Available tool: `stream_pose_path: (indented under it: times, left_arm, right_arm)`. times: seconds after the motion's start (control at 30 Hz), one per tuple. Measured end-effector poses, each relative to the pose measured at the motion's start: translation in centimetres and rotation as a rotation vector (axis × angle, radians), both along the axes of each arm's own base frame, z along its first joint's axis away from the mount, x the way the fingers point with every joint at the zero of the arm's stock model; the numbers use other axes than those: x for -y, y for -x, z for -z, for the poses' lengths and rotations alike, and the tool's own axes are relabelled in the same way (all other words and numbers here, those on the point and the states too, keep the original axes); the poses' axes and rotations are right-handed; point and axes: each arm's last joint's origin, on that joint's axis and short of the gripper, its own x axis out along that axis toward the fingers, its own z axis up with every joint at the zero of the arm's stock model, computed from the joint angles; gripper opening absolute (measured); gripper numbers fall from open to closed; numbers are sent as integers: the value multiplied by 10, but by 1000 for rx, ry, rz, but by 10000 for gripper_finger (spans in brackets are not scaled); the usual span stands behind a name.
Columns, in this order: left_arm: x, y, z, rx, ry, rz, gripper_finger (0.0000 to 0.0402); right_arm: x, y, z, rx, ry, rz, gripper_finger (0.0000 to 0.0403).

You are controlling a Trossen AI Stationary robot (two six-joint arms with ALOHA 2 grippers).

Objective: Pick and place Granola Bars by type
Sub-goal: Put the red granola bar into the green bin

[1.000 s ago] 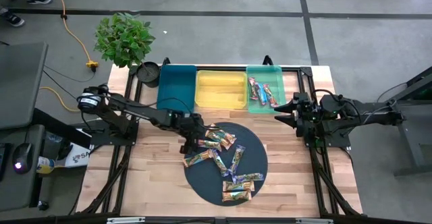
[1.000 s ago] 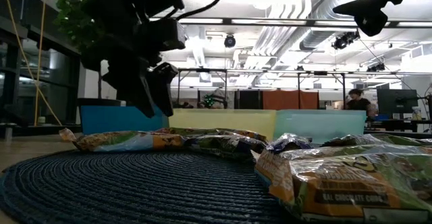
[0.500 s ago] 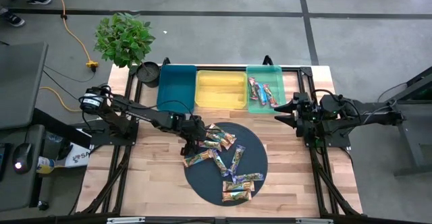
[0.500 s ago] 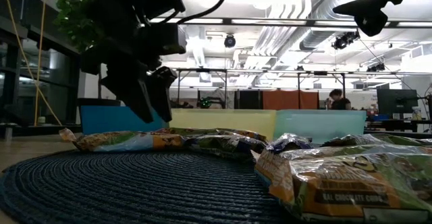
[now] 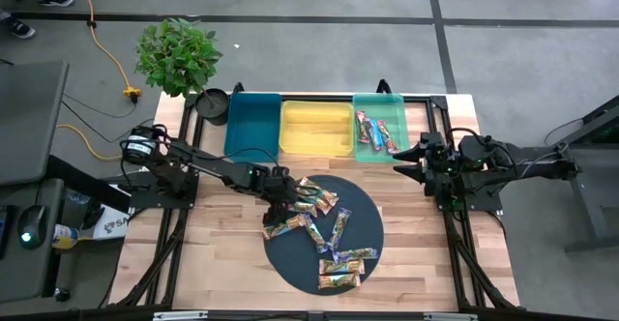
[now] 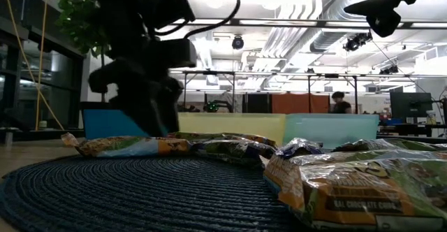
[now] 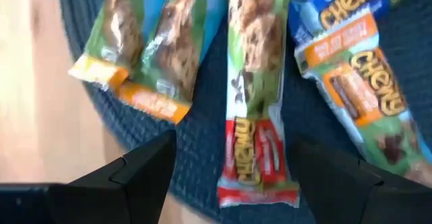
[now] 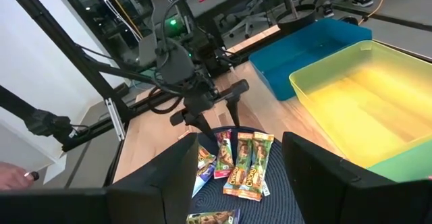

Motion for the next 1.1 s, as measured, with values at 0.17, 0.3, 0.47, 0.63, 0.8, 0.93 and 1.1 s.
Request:
stream_pose_path:
  times: [0.17,0.3,0.47,0.63,0.8,0.93,1.1]
  left_arm:
    - [0,1,0,-7,15,-15,282]
    - [1,1,0,-13,48,1,282]
    - [2,1,6,-39,79,19,282]
    - [2,-1,8,-34,79,18,282]
    - [3,-4,15,-41,74,16,274]
    - [3,-6,17,-40,72,15,253]
    - [2,-6,18,-38,49,-7,227]
  right_arm:
    - [0,0,0,1,-1,-4,200]
    - [0,0,0,0,-1,-4,200]
    - [0,0,0,0,-1,-4,200]
    - [0,0,0,0,-1,-4,200]
    - [0,0,0,0,-1,-4,200]
    - [0,0,0,1,-2,-8,200]
    - [0,0,0,0,-2,-11,200]
